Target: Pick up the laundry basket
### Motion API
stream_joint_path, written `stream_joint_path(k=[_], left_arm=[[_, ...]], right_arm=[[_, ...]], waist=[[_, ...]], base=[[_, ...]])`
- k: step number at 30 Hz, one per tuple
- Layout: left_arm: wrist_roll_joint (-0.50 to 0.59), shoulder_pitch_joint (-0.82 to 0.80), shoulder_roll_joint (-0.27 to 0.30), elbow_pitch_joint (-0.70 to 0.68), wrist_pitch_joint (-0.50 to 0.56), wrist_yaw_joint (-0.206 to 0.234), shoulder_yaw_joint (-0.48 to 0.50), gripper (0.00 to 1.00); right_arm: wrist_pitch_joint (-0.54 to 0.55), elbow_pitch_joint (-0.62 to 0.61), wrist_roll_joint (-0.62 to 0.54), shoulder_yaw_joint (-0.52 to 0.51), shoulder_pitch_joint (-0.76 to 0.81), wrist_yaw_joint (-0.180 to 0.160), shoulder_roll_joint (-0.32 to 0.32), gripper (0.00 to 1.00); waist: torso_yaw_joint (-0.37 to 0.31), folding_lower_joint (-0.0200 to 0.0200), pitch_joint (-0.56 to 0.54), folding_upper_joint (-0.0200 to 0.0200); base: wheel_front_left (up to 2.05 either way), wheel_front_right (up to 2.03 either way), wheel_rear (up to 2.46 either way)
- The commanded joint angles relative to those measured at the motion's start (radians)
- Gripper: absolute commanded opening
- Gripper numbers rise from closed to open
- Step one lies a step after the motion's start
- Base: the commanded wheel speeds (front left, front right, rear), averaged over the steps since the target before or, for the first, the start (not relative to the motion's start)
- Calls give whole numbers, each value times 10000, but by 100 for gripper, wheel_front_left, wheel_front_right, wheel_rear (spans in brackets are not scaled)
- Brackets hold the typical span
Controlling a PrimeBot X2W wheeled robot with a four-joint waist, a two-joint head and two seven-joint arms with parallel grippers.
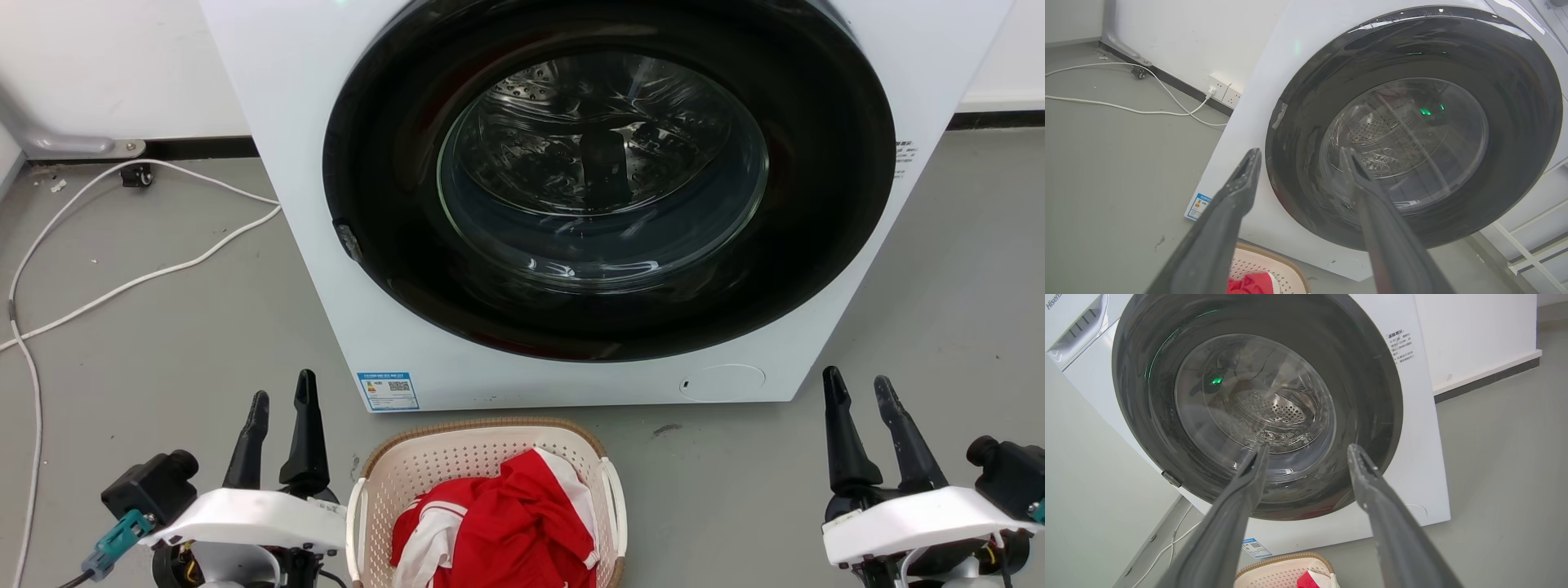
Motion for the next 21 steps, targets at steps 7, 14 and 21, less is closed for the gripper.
stream_joint_path(k=[7,14,21], left_arm=[[1008,95,45,-77,-289,16,-73,100],[1567,118,48,-71,-430,52,-95,100],[2239,160,49,-78,-601,72,-111,100]], right_arm=[[-292,-192,-1077,99,-5,2,-29,100],[-447,-237,-1734,125,79,2,-29,100],[-613,-291,-2471,124,134,2,-30,100]], waist=[[2,-1,-3,0],[21,-1,-10,0],[30,-1,-12,0]], base=[[0,0,0],[0,0,0],[0,0,0]])
